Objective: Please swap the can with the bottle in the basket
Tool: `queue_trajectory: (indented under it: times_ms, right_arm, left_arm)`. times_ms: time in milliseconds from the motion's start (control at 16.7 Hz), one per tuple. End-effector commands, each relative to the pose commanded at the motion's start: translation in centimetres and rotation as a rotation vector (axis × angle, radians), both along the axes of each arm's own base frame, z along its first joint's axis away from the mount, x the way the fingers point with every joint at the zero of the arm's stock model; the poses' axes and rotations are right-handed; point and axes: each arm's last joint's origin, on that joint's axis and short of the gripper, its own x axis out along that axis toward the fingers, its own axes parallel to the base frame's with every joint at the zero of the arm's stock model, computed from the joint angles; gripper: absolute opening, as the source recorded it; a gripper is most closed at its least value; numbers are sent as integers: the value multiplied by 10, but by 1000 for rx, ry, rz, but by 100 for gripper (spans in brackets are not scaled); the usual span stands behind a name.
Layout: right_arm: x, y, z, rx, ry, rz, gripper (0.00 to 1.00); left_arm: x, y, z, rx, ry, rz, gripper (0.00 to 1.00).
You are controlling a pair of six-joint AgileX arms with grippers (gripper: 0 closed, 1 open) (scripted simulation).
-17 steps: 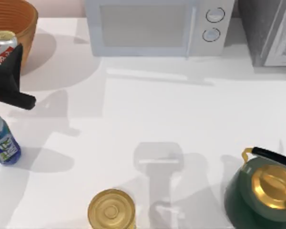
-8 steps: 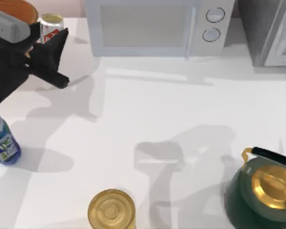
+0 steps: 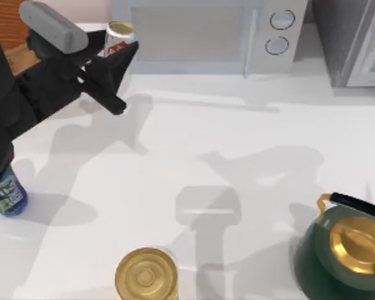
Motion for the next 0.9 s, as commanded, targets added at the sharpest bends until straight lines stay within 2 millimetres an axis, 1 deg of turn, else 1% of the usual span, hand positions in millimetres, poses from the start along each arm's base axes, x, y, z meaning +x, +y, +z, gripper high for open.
queue_trajectory:
  times_ms: [420,900]
  right_arm:
    - [0,0,0,0,0,0,100]
    - [0,0,0,0,0,0,100]
  left_arm:
    - [30,-28,-31,-4,-5,-180,0]
    - [57,-54,-73,-9,-18,-369,0]
